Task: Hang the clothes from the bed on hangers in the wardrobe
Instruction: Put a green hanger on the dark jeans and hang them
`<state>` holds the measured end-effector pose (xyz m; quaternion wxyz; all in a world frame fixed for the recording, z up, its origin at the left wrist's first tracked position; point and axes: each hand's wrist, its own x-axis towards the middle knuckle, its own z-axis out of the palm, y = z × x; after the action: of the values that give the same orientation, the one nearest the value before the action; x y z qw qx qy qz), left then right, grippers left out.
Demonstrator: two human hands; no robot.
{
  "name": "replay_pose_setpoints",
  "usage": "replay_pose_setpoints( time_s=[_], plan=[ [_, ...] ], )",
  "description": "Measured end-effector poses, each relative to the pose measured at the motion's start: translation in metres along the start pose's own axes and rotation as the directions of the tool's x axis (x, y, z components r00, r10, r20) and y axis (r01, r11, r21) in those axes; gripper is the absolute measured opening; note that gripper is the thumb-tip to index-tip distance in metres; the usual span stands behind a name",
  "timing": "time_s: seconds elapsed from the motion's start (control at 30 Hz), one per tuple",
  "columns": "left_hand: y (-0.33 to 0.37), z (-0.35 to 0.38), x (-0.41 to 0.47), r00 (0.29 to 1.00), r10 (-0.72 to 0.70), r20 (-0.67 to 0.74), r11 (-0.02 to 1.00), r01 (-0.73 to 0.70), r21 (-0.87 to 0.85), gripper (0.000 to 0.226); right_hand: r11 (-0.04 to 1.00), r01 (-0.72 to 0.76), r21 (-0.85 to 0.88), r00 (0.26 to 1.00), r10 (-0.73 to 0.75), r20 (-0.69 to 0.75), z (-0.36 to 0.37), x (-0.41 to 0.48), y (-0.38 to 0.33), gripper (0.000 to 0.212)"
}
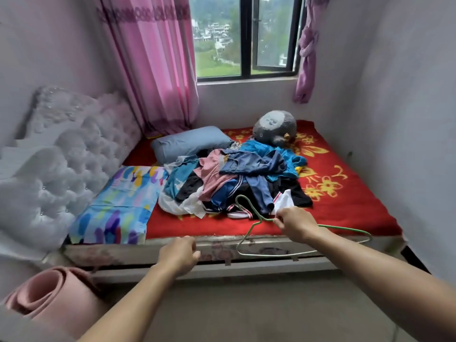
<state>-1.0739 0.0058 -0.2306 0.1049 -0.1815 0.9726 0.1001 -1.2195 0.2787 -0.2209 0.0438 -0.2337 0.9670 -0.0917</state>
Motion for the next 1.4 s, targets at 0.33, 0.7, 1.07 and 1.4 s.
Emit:
replay_pose_setpoints(
  time_s=[0.33,0.7,1.07,1.4],
  plan=[
    [0.053,-0.016,0.241,0.984,0.15,0.097,0.989,-0.149,-0.017,0.015,0.934,-0.335,0.126,0.941,0.339,-0.016,-0.018,0.171,0.106,0.025],
    [0.139,-0.019,0.438,0.945,0.248,0.212,0.962,-0.267,0.065,0.011,0.667,-0.611,0.427,0.722,0.691,-0.046,-0.005,0.313,0.225,0.016],
    [0.209,0.047,0.626,0.939,0.11,0.327,0.987,-0.141,0.073,0.014,0.527,-0.694,0.491,0.616,0.787,0.025,0.089,0.529,0.387,0.027],
    [0.2,0.14,0.732,0.93,-0.094,0.355,0.993,0.112,-0.03,0.019,0.578,-0.771,0.267,0.634,0.656,0.41,0.27,0.588,0.387,0.019]
  ],
)
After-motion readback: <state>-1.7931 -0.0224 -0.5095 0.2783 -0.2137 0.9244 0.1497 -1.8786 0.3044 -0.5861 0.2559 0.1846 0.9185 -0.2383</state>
